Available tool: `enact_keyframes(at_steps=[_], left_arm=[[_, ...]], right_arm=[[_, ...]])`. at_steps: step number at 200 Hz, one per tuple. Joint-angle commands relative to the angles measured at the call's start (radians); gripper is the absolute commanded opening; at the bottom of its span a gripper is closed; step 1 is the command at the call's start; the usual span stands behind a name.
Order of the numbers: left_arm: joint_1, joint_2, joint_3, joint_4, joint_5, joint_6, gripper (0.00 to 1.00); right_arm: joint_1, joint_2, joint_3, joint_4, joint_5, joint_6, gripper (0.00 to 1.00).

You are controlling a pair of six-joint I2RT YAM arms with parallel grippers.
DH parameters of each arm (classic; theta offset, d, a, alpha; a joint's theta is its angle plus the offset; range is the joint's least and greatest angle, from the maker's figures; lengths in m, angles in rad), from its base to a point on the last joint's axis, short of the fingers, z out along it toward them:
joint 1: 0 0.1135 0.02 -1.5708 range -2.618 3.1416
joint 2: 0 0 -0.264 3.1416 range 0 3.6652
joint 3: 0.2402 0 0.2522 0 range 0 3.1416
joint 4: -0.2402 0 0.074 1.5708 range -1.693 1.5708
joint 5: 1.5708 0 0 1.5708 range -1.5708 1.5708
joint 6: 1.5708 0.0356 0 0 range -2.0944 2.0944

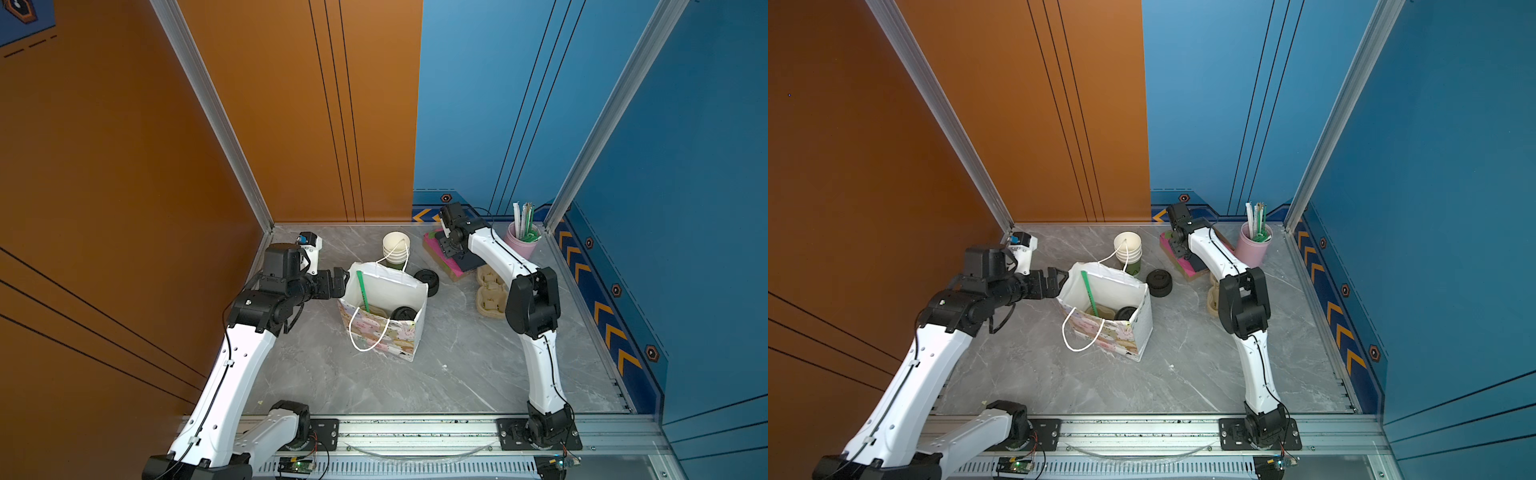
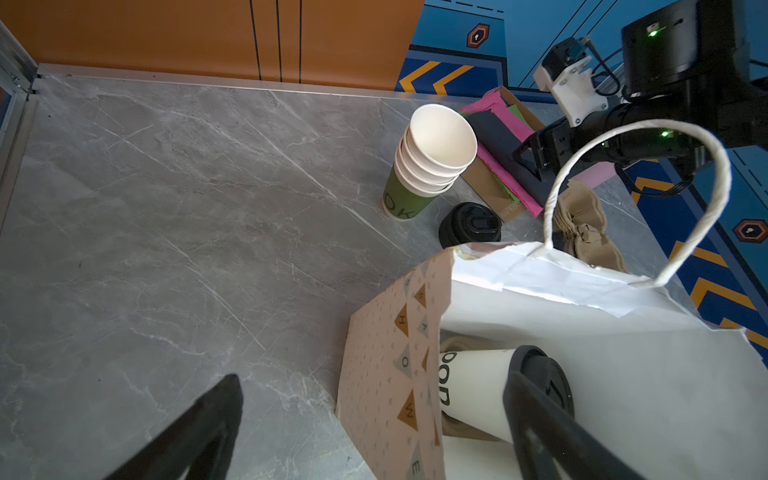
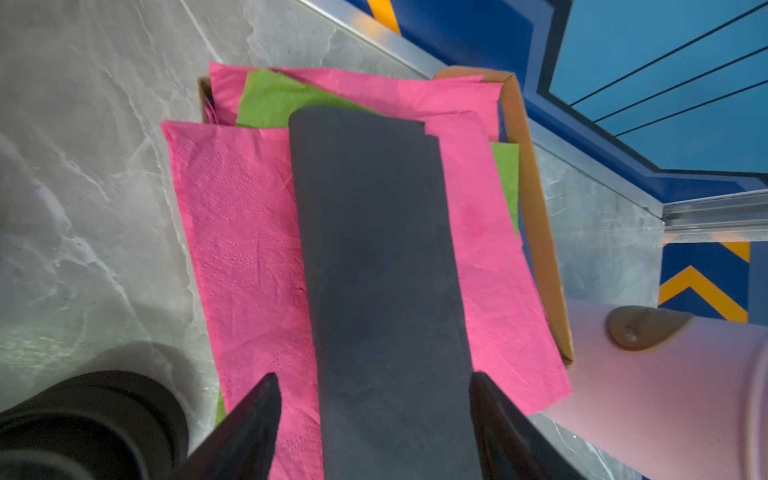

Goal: Pack the takeout coffee
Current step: 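Lift the black napkin up off the stack with the right gripper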

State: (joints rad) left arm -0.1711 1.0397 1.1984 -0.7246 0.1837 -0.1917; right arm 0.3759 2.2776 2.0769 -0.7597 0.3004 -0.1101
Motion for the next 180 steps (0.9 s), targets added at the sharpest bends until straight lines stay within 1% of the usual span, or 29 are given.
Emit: enact_keyframes(at_steps=[1,14,52,110,144,163,180], left_arm=[[-0.004,-0.015,-0.006,0.004,-0.009,0.003,0.98],[-0.005,-0.017,-0.008,0.004,-0.010,0.003,0.98],[-0.003,-0.017,-0.012,0.004,-0.010,0.003,0.98],[-0.004,-0.020,-0.016,0.004,-0.011,0.003,0.98],[-0.003,-0.020,-0.019,0.004,-0.009,0.001,0.98],[-0.004,-0.020,-0.018,0.004,-0.008,0.001,0.98],[-0.001,-0.023,-0.019,0.004,-0.008,0.001,0.98]], right_arm=[[0.001,0.017,0.044,-0.025,0.025,-0.026,0.72],[0.001,0.034,0.050,-0.025,0.026,-0.032,0.70],[-0.002,0.087,0.074,-0.025,0.039,-0.040,0.62],[-0.003,0.146,0.124,-0.025,0.042,-0.045,0.39],[-0.004,0.162,0.139,-0.030,0.045,-0.046,0.29],[-0.004,0.172,0.151,-0.037,0.049,-0.047,0.17],[-0.006,0.168,0.163,-0.045,0.051,-0.046,0.11]])
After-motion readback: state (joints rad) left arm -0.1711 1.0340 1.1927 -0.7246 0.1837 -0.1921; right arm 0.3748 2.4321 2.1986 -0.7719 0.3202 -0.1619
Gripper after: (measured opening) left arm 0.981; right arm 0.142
